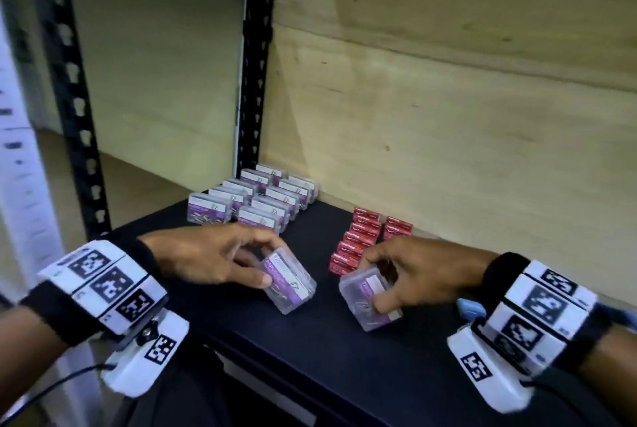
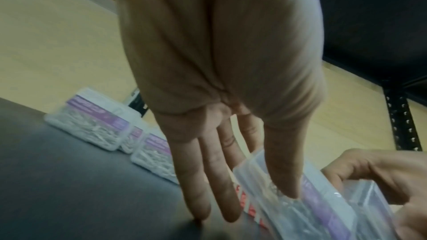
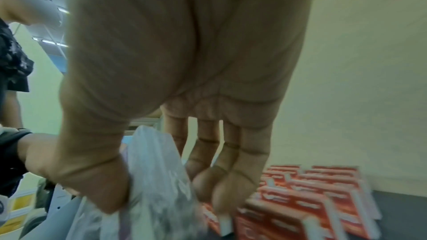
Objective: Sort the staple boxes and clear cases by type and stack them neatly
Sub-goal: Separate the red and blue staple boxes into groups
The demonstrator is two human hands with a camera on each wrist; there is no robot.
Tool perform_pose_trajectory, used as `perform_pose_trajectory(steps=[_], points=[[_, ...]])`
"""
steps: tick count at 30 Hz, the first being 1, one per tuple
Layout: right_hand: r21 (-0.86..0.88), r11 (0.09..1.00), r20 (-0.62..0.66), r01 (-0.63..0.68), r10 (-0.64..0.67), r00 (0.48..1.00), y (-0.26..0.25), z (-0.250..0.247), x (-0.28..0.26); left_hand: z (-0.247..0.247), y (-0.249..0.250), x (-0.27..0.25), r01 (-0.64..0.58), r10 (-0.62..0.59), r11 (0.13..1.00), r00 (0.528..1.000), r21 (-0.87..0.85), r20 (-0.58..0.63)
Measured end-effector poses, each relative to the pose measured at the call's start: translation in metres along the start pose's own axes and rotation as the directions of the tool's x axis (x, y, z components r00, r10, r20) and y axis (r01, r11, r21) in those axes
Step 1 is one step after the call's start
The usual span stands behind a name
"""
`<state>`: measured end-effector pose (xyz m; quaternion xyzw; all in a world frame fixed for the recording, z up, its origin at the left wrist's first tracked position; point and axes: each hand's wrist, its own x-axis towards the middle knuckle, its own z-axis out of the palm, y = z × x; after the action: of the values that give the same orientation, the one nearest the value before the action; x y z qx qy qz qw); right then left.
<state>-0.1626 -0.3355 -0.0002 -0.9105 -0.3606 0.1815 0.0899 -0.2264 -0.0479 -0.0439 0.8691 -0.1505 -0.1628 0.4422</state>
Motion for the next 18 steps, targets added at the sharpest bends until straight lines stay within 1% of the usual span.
perform_pose_trajectory(steps=[2,5,9,11,15,18], points=[[-0.026,0.999,0.002,0.030,-0.030,1.000,-0.012,0.003,0.014,-0.005,-0.013,-0.007,-0.002,0.002,1.000,0.999,0.001,-0.047],[-0.001,0.998,0.042,0.060,-0.060,0.997,-0.030,0.010,0.034,-0.018,-0.033,-0.017,0.018,-0.015,1.000,0.995,0.022,-0.102],[-0.114,0.987,-0.001,0.111,-0.112,0.994,-0.050,0.015,0.061,-0.042,-0.055,-0.031,0.089,-0.080,0.994,0.987,0.064,-0.139],[-0.131,0.986,-0.008,0.106,-0.108,0.994,-0.059,0.017,0.073,-0.052,-0.067,-0.036,0.118,-0.108,0.992,0.980,0.050,-0.166],[-0.144,0.985,-0.038,0.090,-0.096,0.995,-0.072,0.021,0.095,-0.066,-0.087,-0.044,0.138,-0.139,0.990,0.965,-0.017,-0.223],[-0.141,0.987,-0.065,0.072,-0.082,0.995,-0.078,0.024,0.107,-0.070,-0.098,-0.047,0.142,-0.151,0.988,0.945,-0.053,-0.290]])
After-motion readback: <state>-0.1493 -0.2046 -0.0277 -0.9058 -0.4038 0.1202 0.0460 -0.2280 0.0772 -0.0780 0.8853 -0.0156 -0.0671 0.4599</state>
